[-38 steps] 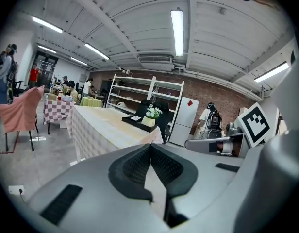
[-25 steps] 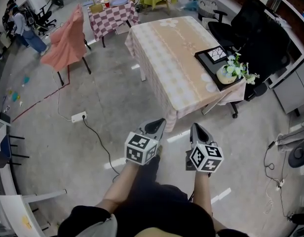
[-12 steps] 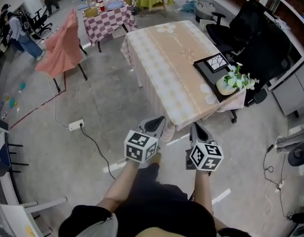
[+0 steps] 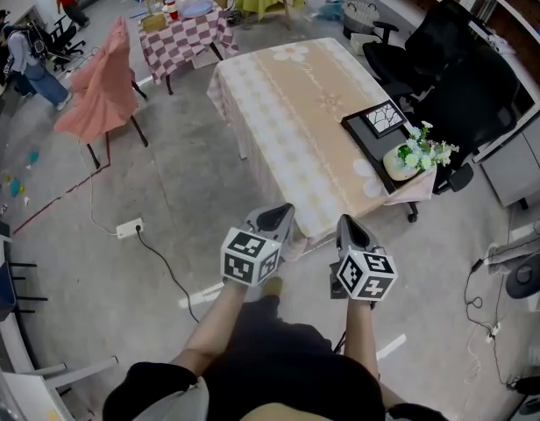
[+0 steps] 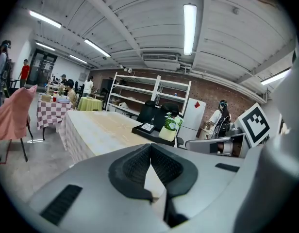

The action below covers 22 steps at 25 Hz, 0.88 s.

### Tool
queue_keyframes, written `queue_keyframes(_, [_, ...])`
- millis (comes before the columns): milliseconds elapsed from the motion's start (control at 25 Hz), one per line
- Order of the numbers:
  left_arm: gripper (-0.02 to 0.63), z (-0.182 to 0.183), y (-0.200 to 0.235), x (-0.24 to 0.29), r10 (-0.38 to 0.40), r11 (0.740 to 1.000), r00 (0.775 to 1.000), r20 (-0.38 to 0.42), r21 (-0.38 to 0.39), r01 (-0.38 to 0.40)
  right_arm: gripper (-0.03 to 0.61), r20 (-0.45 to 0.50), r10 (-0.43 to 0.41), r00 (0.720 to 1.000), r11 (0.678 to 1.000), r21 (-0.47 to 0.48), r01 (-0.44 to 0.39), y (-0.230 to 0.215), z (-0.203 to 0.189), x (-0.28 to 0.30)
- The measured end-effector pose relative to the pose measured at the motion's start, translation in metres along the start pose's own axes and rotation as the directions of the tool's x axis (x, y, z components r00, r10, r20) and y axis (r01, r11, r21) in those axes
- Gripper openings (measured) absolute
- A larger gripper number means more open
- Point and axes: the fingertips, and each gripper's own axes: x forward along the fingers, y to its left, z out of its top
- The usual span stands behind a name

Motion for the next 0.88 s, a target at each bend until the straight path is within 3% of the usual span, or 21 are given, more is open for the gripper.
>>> queue_keyframes(440, [0.009,0.015,0.030,0.036,-0.010,1.000,1.000,0.001,0.009,0.010,0.005,0.006,0.010,1.000,1.000,-0.015,-0.010,-0.003,0.018,0.045])
queue_keyframes(880, [0.009,0.008,0.034,0.041,-0.020,0.999,1.000,-0.016,-0.031,0.020,0.005,-0.035,-0.005,0.999,1.000,-0.022,0.004,-0.004,0.014,0.048])
